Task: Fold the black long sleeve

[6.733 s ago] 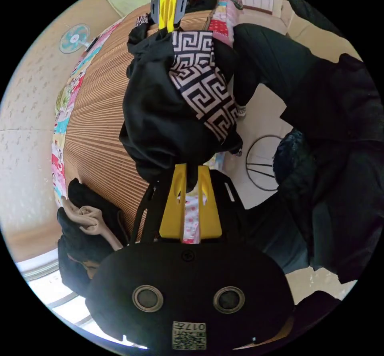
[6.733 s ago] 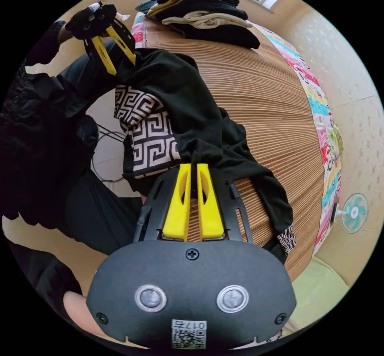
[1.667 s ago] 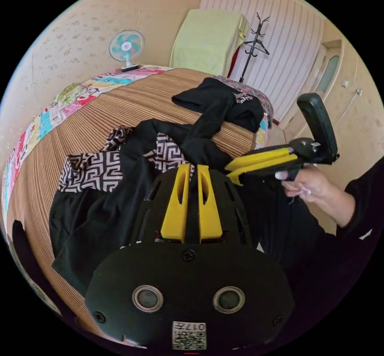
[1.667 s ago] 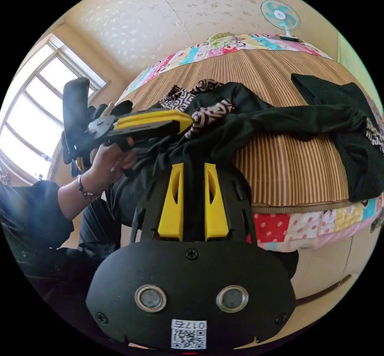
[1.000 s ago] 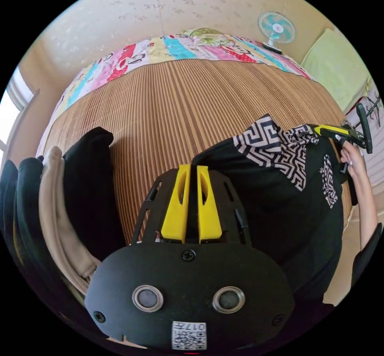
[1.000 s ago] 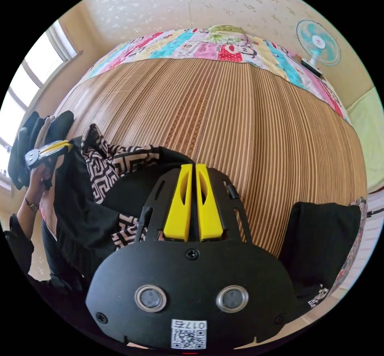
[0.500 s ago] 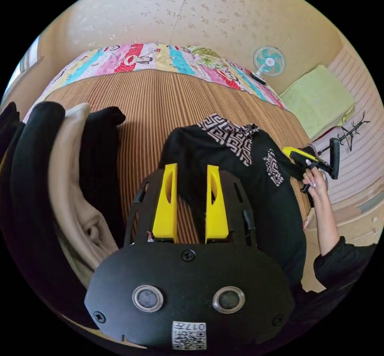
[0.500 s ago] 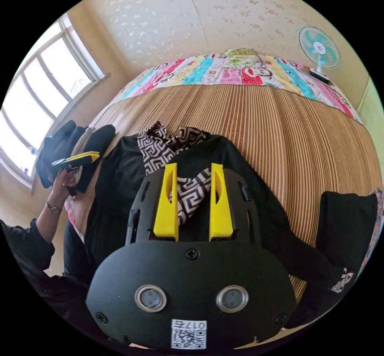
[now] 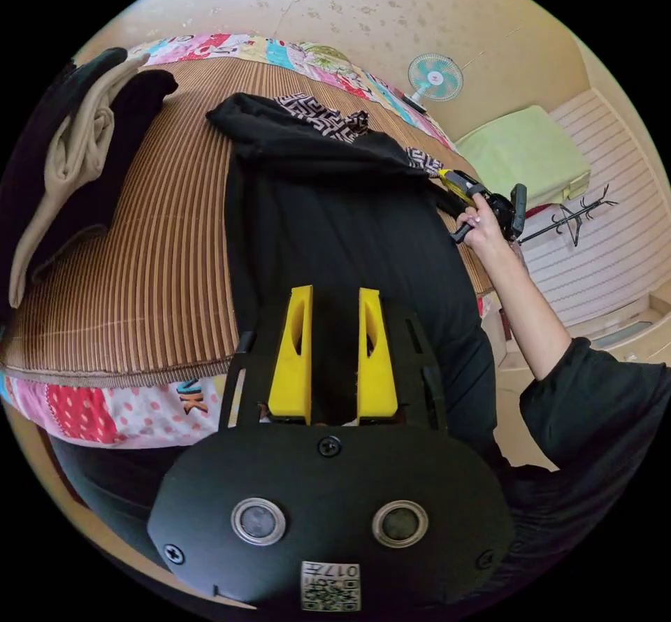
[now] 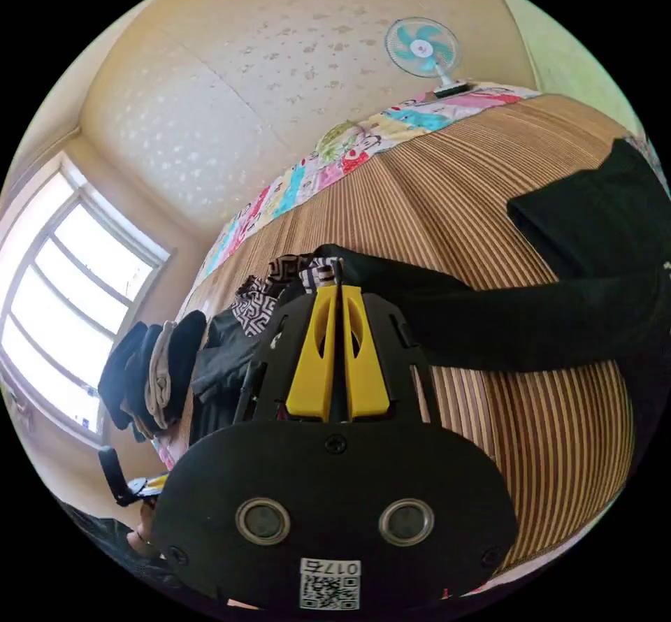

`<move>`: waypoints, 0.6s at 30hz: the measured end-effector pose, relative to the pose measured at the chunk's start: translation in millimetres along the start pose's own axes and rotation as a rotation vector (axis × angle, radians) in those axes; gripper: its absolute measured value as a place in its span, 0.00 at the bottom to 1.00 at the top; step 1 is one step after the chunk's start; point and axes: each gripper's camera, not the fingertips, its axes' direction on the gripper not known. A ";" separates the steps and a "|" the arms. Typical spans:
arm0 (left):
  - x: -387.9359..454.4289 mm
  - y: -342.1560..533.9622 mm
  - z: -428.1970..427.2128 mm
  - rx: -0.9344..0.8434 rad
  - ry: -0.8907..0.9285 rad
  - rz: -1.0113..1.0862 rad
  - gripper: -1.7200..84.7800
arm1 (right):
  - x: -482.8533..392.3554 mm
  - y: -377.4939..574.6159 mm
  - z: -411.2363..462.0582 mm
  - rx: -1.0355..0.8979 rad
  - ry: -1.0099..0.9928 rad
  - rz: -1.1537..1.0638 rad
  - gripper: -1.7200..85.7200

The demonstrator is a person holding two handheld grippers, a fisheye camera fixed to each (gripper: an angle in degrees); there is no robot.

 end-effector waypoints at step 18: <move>-55.2 45.8 -50.1 -0.068 -0.204 -0.103 0.06 | -53.7 150.5 -75.4 -0.209 0.255 -0.349 0.09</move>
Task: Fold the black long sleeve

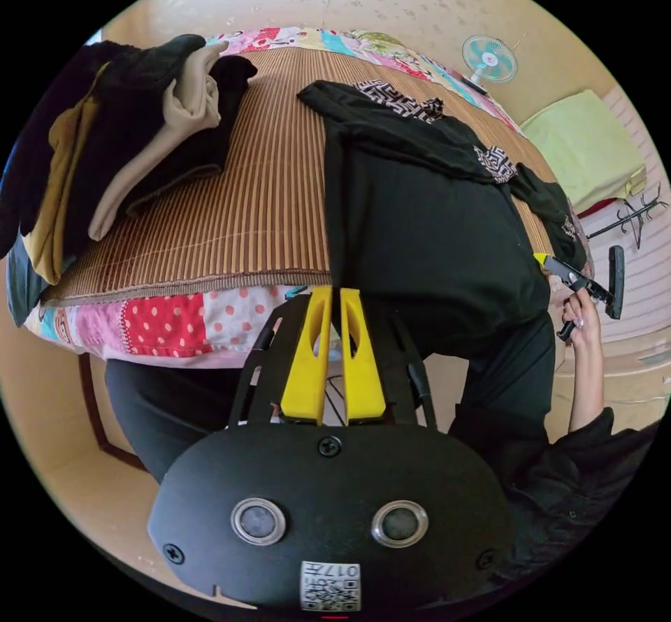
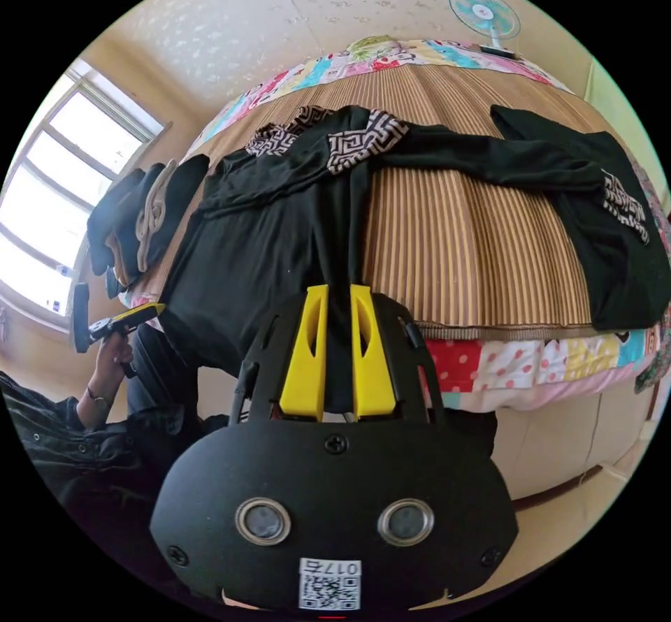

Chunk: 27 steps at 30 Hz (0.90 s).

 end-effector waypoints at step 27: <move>29.3 -7.6 6.8 -0.064 0.061 0.007 0.08 | 283.3 -80.0 -122.3 0.480 -0.110 0.603 0.05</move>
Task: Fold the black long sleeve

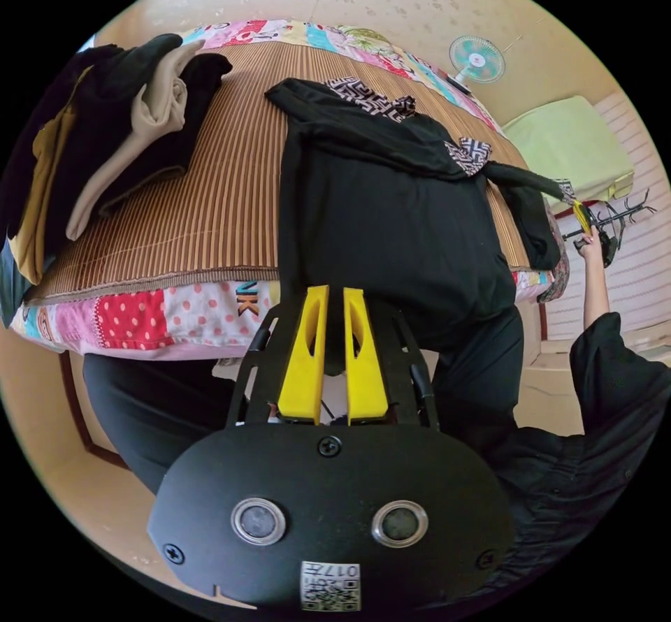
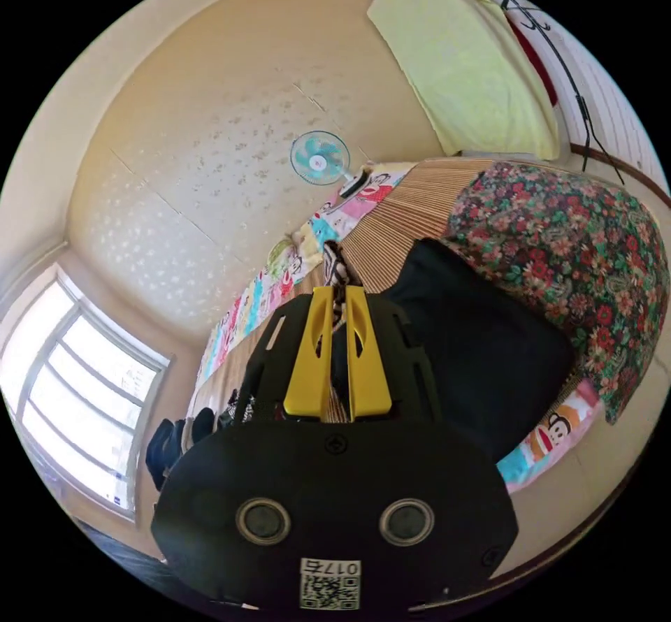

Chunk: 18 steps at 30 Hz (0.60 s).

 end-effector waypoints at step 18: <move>20.4 -3.1 11.6 0.021 0.065 0.083 0.10 | 68.3 52.6 38.9 -0.133 -0.046 0.255 0.12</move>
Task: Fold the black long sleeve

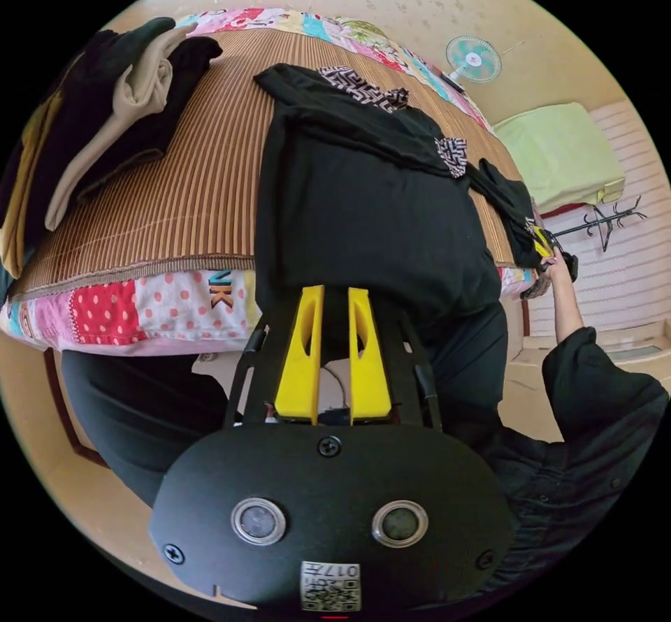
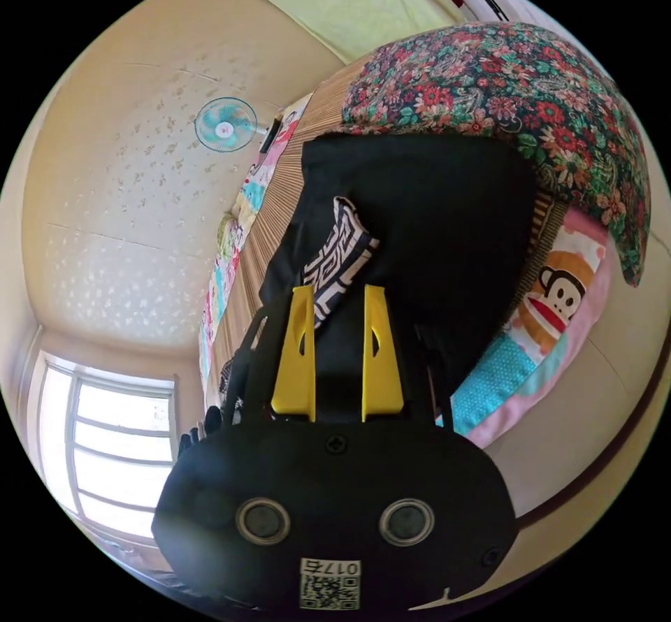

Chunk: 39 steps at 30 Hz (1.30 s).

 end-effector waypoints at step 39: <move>1.0 34.4 18.0 0.138 0.205 0.160 0.14 | -379.1 227.4 168.4 -0.229 -0.319 -0.873 0.06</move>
